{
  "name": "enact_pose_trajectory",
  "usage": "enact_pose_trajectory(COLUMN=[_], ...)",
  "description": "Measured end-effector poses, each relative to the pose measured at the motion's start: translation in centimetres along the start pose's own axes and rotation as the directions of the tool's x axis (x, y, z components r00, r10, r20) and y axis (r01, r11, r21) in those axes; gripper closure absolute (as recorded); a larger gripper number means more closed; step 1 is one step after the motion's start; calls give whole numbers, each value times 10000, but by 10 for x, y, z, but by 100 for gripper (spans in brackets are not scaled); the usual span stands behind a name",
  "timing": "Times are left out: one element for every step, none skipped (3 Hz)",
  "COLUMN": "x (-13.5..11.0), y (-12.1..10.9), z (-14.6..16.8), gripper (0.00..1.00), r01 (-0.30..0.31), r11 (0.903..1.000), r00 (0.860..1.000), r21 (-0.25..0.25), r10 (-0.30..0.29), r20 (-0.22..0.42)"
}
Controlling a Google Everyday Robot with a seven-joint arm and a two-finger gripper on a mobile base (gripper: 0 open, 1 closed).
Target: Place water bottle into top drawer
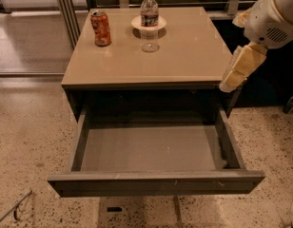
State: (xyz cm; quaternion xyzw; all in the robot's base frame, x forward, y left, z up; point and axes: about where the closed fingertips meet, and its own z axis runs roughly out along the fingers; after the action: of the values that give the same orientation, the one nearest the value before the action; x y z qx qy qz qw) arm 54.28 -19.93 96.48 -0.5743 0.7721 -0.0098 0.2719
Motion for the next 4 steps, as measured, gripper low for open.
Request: enact_pose_trajectory(x=[-21,-27,-27,-25], y=[-40,-56,-54,-75], z=[39,42,41,48], gripper=[0,0,0,0], r01=[-1001,-1119,-1082,-1726], r11=[9942,9894,9903,9761], r00=[9863,9809,9819,9704], r21=[402,928,876,1318], r10=[939,949,927,1456], r20=[1357,1700,1651,1927])
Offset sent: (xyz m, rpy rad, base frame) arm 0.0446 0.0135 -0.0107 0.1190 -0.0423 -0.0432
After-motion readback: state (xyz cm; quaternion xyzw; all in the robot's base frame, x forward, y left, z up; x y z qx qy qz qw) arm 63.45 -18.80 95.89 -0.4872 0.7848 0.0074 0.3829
